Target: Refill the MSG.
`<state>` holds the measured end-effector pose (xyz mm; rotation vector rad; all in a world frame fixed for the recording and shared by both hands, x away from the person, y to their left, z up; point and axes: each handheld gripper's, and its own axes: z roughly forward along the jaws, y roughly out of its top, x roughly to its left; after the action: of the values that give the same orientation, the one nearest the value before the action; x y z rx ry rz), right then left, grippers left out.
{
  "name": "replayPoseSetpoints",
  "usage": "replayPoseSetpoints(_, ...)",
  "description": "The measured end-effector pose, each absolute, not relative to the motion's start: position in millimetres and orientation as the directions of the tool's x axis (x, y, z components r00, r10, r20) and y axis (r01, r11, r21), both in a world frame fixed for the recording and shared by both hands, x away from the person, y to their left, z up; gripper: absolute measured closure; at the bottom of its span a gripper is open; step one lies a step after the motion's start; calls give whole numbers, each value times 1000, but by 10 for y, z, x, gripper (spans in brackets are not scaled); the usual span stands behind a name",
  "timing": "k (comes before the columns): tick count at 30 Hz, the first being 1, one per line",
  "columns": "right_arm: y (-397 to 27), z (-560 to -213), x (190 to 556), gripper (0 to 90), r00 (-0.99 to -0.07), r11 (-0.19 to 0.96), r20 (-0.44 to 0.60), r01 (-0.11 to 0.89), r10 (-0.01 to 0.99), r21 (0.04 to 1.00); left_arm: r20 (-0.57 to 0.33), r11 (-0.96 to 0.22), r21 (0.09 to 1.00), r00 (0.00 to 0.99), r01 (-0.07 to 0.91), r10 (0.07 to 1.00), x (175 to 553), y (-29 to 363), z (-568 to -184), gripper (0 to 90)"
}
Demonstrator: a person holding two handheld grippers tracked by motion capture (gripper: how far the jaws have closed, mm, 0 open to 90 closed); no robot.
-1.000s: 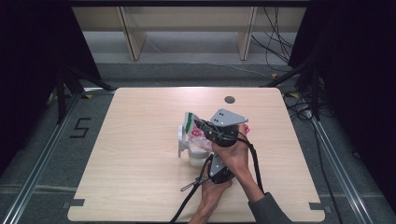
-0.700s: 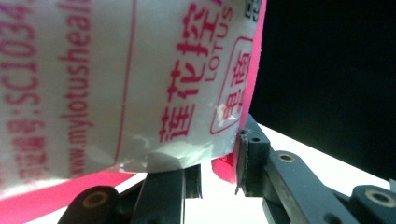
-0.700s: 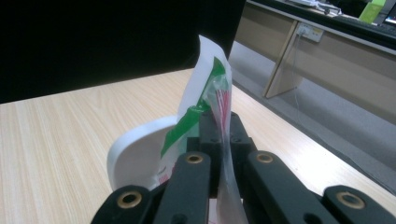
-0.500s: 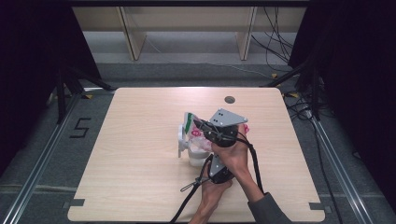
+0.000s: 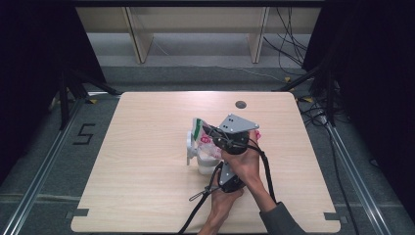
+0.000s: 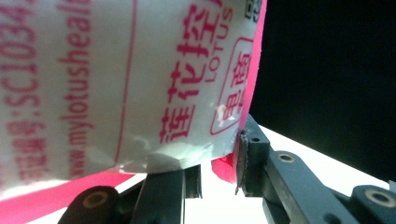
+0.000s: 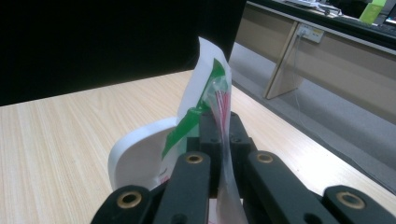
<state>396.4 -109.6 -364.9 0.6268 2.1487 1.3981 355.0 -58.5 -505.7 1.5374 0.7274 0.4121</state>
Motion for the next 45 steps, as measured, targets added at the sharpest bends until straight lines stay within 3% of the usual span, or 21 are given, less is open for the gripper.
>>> replayPoseSetpoints(3, -1086, -3650, 3946, 896, -776, 360, -134, 126, 617, 924, -169, 33, 980, 734, 197, 657, 3549, -585, -5056, 744)
replayPoseSetpoints(6, -1079, -3668, 3974, 896, -777, 392, -180, 93, 604, 915, -184, 37, 978, 757, 207, 627, 3567, -604, -5075, 743)
replayPoseSetpoints(8, -1080, -3676, 3977, 896, -778, 378, -160, 106, 608, 920, -192, 62, 978, 726, 201, 661, 3553, -601, -5068, 743)
replayPoseSetpoints(25, -1087, -3668, 3982, 896, -767, 366, -162, 101, 621, 925, -192, 59, 977, 722, 205, 665, 3548, -596, -5057, 743)
replayPoseSetpoints(28, -1070, -3672, 3986, 896, -776, 385, -177, 91, 605, 918, -215, 51, 971, 764, 233, 608, 3560, -620, -5076, 743)
replayPoseSetpoints(34, -1078, -3669, 3966, 896, -769, 364, -140, 127, 624, 923, -222, 56, 970, 768, 237, 601, 3555, -622, -5071, 743)
replayPoseSetpoints(35, -1076, -3675, 3992, 896, -768, 380, -183, 84, 613, 921, -222, 56, 970, 765, 237, 605, 3556, -622, -5076, 743)
replayPoseSetpoints(45, -1072, -3680, 3987, 896, -773, 383, -178, 90, 609, 919, -221, 63, 971, 764, 230, 606, 3555, -617, -5072, 744)
